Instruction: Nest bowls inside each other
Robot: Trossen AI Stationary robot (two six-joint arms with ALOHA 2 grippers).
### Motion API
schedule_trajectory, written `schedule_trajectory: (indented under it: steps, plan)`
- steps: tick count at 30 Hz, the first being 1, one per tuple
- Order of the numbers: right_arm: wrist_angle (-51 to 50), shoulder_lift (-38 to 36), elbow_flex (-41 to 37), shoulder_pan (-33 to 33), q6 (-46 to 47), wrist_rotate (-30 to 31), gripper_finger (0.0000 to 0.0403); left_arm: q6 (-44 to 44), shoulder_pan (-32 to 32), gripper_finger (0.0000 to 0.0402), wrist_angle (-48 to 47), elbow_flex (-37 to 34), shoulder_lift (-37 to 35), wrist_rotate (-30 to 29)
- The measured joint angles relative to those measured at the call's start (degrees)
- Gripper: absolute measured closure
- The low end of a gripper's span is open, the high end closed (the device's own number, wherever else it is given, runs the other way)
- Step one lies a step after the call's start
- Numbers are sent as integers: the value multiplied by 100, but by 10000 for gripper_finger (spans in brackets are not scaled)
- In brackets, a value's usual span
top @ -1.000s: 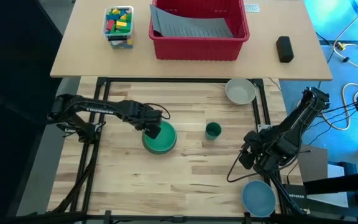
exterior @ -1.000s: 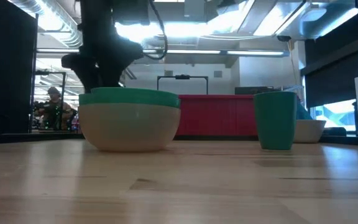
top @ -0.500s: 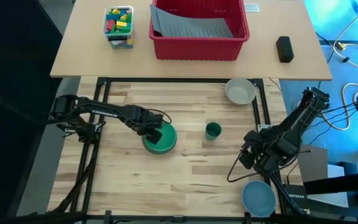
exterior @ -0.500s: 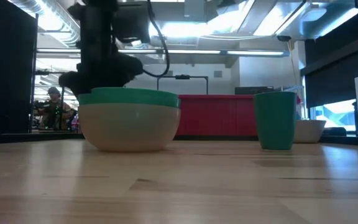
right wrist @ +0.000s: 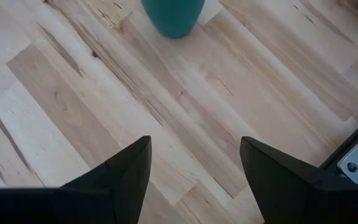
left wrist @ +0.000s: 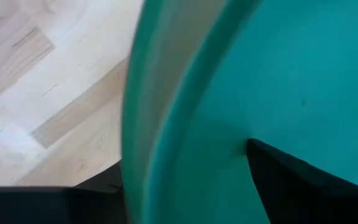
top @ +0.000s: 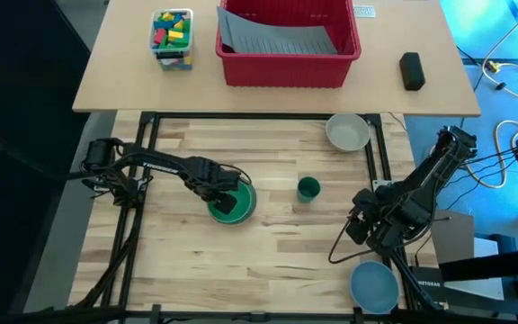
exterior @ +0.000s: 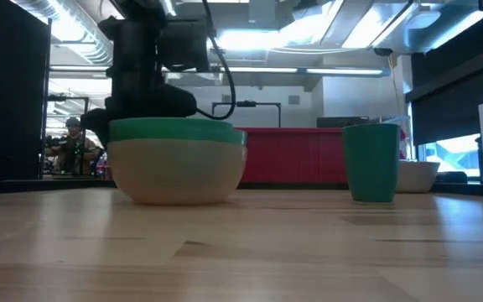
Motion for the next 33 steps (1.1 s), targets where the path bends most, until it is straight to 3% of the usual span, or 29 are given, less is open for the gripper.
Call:
schedule_trajectory:
  steps: [7, 13, 31, 33]
  plan:
    - [-877, -11, 0, -27, 703, 279, 183, 11, -73, 286, 76, 6, 21, 87]
    - [-1208, -444, -95, -760, 791, 687, 203, 125, -130, 342, 110, 17, 10, 197]
    - [-521, -892, -533, -4613, -2975, 1266, 205, 100, -317, 357, 80, 17, 10, 172]
    - [-133, -901, -622, -5231, -3755, 929, 205, 114, -319, 357, 80, 16, 7, 177]
